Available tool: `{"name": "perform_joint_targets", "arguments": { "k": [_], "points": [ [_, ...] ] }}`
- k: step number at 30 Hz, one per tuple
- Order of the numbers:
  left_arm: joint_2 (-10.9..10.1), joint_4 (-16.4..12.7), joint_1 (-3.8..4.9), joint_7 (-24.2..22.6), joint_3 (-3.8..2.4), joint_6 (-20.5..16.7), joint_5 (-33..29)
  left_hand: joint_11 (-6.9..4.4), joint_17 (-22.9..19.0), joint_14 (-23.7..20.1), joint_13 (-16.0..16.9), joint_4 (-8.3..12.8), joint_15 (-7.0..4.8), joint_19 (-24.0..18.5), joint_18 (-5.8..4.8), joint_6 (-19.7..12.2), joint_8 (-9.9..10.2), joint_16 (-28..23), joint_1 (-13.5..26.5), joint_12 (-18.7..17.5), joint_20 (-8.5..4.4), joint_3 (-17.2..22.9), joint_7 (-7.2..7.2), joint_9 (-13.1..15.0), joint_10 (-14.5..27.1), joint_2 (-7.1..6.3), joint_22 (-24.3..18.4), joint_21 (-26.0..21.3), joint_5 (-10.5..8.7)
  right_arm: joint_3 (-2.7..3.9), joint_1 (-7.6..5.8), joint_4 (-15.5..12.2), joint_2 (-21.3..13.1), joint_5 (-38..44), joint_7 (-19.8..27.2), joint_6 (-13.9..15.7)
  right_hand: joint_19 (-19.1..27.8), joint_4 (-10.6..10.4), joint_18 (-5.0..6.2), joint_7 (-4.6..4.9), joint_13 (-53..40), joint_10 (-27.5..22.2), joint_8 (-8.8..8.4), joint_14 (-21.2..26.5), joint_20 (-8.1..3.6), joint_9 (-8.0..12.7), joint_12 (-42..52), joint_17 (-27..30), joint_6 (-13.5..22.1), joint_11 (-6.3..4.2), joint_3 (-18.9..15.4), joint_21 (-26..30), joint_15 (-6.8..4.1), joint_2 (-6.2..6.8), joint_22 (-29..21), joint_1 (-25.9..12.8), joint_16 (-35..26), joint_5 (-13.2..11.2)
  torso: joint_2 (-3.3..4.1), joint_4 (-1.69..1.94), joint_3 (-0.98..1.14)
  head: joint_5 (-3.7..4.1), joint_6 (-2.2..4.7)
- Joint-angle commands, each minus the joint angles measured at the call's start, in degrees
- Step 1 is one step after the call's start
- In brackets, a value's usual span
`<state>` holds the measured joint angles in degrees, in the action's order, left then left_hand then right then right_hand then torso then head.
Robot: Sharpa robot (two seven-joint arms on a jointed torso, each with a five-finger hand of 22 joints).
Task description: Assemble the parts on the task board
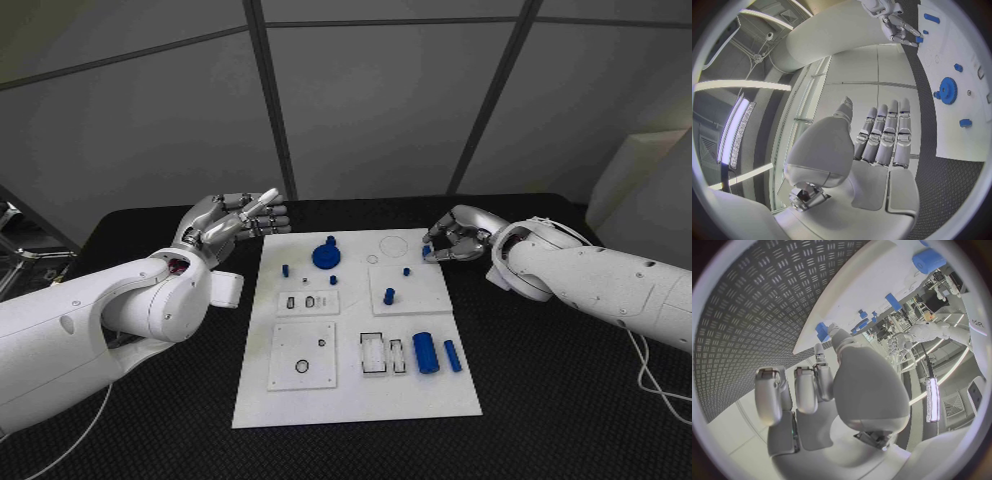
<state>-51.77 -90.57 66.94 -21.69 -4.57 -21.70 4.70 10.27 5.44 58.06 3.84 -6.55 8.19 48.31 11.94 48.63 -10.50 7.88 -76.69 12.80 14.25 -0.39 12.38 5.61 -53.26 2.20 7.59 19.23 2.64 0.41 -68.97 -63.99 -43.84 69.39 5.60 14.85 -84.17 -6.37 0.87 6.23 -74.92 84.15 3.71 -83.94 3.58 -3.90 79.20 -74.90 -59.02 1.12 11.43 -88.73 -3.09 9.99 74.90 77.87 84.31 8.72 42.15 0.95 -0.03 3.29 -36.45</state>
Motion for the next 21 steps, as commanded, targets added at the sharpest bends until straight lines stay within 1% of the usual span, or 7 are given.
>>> {"name": "perform_joint_targets", "arguments": {
  "k": [1, 4, 11, 13, 21],
  "points": [
    [0.03, -0.02, 0.07, -0.15, -0.06, 0.61, 0.23, 0.03, -0.06, -0.36, -0.06, 0.41, 0.21, 0.37, -1.60, 0.34, 0.17, -0.29, -0.04, -0.25, 0.11, -0.09, 0.31, -0.06, -0.39, 0.66, -0.08, -0.06, 0.35, 0.05, -0.09, 0.19, 0.17, 0.51, 0.16, -1.17, -4.31, 0.39, -0.30, -0.16, -5.48, 1.01, 0.39, -3.65, 0.18, -0.11, 0.31, -3.86, -0.73, 0.17, 0.20, -0.13, 0.36, -0.88, 12.78, -0.02, 0.14, -0.03, -0.02, -0.06, 0.00, -0.04, 0.00],
    [0.02, 0.01, 0.07, -0.14, -0.06, 0.60, 0.23, 0.03, -0.06, -0.36, -0.06, 0.41, 0.21, 0.37, -1.60, 0.34, 0.17, -0.29, -0.04, -0.25, 0.11, -0.09, 0.31, -0.06, -0.39, 0.66, -0.08, -0.06, 0.35, 0.05, -0.08, 0.31, 0.29, 0.58, 0.16, -1.33, -4.35, 0.50, -0.32, -0.24, -5.58, 1.07, 0.51, -3.67, 0.15, -0.16, 0.42, -3.94, -1.30, 0.10, 0.42, -0.16, 0.31, -1.37, 12.85, -0.09, 0.18, -0.01, -0.02, -0.05, 0.01, -0.03, 0.03],
    [0.03, 0.05, 0.07, -0.12, -0.06, 0.62, 0.23, 0.03, -0.06, -0.36, -0.06, 0.41, 0.21, 0.37, -1.60, 0.34, 0.17, -0.29, -0.04, -0.25, 0.11, -0.09, 0.31, -0.06, -0.39, 0.66, -0.08, -0.06, 0.35, 0.05, -0.07, 0.71, 0.68, 0.73, -0.03, -1.98, -4.62, 0.83, -0.41, -0.62, -5.88, 1.23, 0.89, -3.79, -0.02, -0.32, 0.75, -4.45, -3.18, -0.20, 1.03, -0.35, 0.09, -2.60, 13.25, -0.33, 0.43, -0.01, -0.03, -0.02, -0.01, 0.02, -0.06],
    [0.04, 0.05, 0.07, -0.11, -0.06, 0.63, 0.23, 0.03, -0.06, -0.36, -0.06, 0.41, 0.21, 0.37, -1.60, 0.34, 0.17, -0.29, -0.04, -0.25, 0.11, -0.09, 0.31, -0.06, -0.39, 0.66, -0.08, -0.06, 0.35, 0.05, -0.07, 0.81, 0.80, 0.77, -0.09, -2.13, -4.66, 0.88, -0.43, -0.66, -5.94, 1.26, 0.91, -3.81, -0.04, -0.34, 0.82, -4.54, -3.34, -0.24, 1.09, -0.38, 0.06, -2.70, 13.32, -0.34, 0.47, -0.01, -0.03, -0.03, 0.01, 0.06, -0.07],
    [0.04, 0.10, 0.07, -0.08, -0.06, 0.68, 0.23, 0.03, -0.06, -0.36, -0.06, 0.41, 0.21, 0.37, -1.60, 0.34, 0.17, -0.29, -0.04, -0.25, 0.11, -0.09, 0.31, -0.06, -0.39, 0.66, -0.08, -0.06, 0.35, 0.05, -0.07, 1.06, 1.12, 1.08, -0.50, -2.38, -4.84, 1.00, -0.49, -0.76, -6.10, 1.34, 0.92, -3.87, -0.11, -0.34, 0.98, -4.79, -3.69, -0.32, 1.25, -0.52, -0.01, -2.97, 13.59, -0.40, 0.60, -0.01, -0.03, -0.02, 0.00, 0.13, -0.20]
  ]
}}
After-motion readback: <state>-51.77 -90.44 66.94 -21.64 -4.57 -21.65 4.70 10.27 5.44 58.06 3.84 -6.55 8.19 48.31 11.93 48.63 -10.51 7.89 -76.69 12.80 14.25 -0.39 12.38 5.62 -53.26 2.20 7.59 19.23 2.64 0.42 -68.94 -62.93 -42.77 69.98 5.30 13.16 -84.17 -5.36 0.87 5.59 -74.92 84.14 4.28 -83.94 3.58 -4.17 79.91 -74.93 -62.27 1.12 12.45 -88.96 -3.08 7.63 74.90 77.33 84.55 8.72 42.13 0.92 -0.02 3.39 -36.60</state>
